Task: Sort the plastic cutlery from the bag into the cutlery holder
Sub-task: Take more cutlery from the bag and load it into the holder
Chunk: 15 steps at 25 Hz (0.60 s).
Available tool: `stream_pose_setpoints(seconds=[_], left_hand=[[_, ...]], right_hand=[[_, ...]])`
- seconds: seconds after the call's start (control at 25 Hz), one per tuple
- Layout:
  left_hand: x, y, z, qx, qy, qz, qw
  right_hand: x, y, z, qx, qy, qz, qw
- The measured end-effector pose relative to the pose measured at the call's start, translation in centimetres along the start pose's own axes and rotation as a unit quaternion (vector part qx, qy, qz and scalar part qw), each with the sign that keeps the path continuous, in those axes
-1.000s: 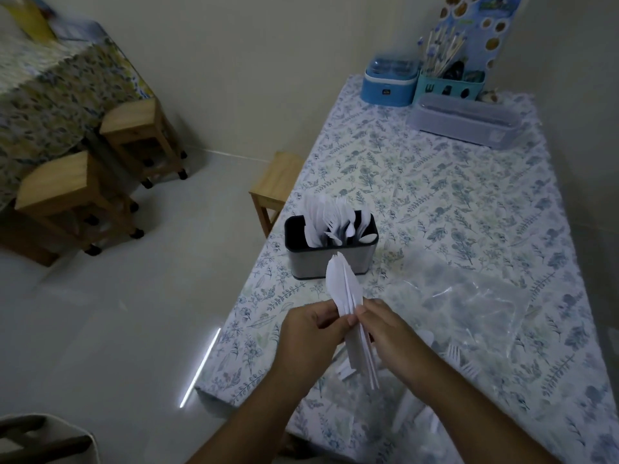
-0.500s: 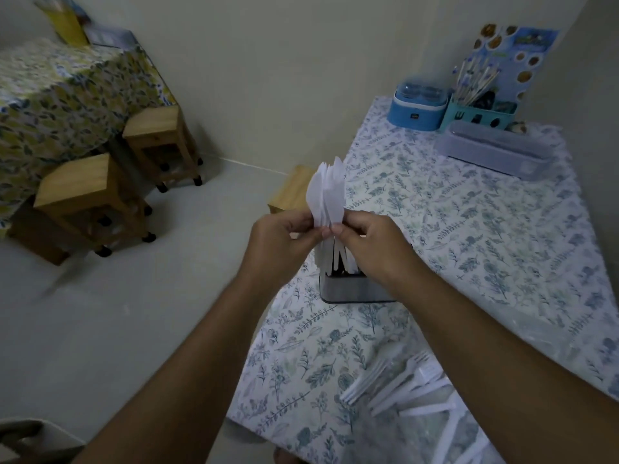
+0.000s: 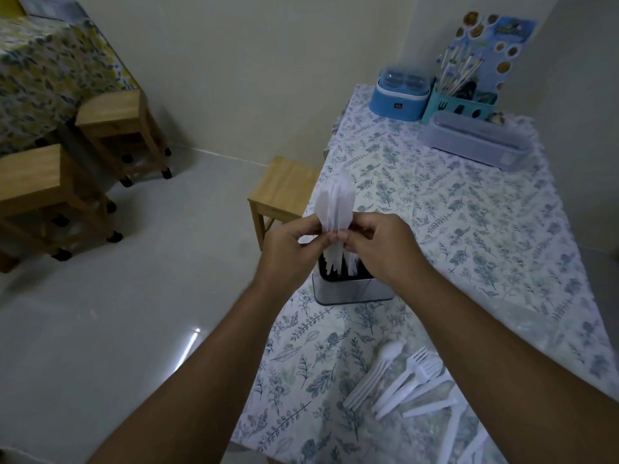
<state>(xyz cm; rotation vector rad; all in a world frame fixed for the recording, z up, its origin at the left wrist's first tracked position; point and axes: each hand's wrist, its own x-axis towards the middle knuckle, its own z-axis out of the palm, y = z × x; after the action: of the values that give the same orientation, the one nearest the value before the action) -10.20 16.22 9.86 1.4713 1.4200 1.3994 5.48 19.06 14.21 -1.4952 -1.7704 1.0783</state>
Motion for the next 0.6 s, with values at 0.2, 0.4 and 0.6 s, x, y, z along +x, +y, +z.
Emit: stream_pose_setpoints(seconds=[0.2, 0.4, 0.6], left_hand=[[-0.9, -1.9, 0.6, 0.035, -0.016, -0.009, 0.999], [-2.1, -2.1, 0.7, 0.083, -0.051, -0.043, 0.994], [-2.6, -1.0, 1.0, 0.187, -0.045, -0.024, 0.981]], right_hand=[[-0.3, 0.7, 0.0, -0.119, -0.019, 0.006, 0.993], [-0.1, 1.1, 0.9, -0.233, -0.009, -0.033, 0.972], [-0.8, 1.8, 0.4, -0.185, 0.020, -0.058, 0.981]])
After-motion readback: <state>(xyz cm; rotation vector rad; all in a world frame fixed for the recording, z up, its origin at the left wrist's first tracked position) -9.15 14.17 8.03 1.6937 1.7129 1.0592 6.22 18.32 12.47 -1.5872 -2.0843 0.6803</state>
